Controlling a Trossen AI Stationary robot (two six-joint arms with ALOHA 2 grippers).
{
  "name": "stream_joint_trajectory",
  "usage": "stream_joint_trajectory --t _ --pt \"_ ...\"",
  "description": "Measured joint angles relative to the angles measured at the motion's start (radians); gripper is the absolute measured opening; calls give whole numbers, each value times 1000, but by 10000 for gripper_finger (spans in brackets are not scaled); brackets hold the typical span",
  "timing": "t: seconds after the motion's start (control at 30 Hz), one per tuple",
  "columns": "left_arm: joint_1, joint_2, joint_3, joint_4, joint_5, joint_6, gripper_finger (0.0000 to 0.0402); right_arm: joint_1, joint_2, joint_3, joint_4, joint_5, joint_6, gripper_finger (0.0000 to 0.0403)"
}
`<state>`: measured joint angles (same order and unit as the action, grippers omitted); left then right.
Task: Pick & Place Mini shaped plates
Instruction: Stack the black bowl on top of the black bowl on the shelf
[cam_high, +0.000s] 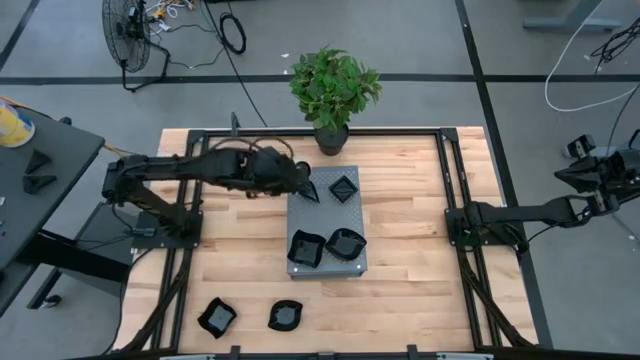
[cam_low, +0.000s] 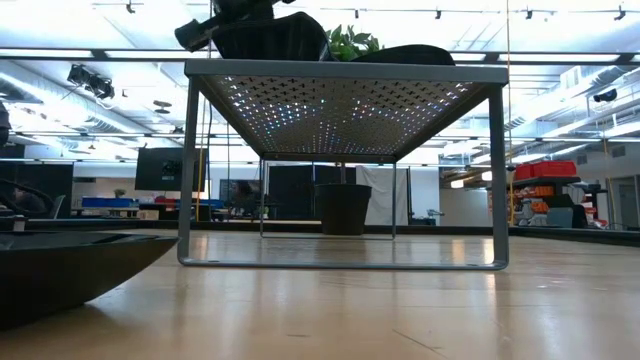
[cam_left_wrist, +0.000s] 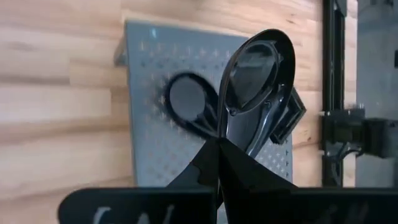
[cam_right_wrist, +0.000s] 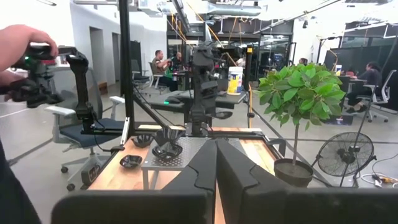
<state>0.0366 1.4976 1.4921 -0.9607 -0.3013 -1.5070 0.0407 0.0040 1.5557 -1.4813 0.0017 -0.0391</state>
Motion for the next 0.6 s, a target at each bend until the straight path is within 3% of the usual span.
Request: stream_joint_trajectory --t 0.37,0.6 --pt "-116 49 0 27 -223 -338 5 0 0 0 -1 0 0 16" --pt "-144 51 0 114 -332 -331 5 0 0 0 0 0 0 16"
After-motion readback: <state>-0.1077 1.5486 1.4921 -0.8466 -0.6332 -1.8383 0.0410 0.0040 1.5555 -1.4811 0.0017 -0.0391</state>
